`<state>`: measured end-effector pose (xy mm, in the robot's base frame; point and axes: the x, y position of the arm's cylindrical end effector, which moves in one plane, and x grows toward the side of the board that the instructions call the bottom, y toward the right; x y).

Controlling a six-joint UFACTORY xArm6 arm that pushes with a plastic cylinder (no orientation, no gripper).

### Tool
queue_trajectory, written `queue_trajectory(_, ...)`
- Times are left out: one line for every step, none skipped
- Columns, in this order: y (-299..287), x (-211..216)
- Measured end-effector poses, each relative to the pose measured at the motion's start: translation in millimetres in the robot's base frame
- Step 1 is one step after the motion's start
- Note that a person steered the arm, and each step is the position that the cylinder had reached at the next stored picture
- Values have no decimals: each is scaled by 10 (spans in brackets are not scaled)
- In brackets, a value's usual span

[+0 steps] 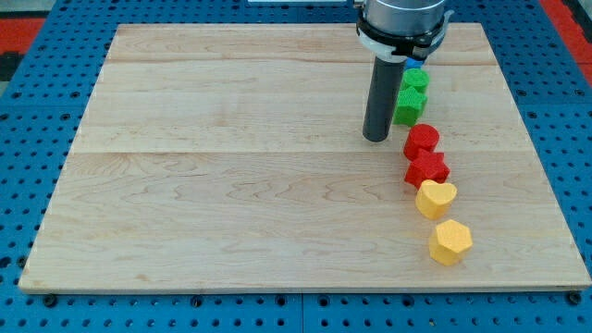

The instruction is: Slide the green a bit right

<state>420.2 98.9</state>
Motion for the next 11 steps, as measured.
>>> queue_trajectory(46, 11)
queue_trajectory(46, -118)
queue_trajectory(5, -578)
queue_trajectory(4, -748)
queue_trajectory(32, -748)
queue_trajectory(32, -750)
queue_trajectory(32, -737)
queue_trajectory(32, -680)
queue_trajectory(32, -662)
queue_trajectory(32, -641)
queue_trajectory(38, -589)
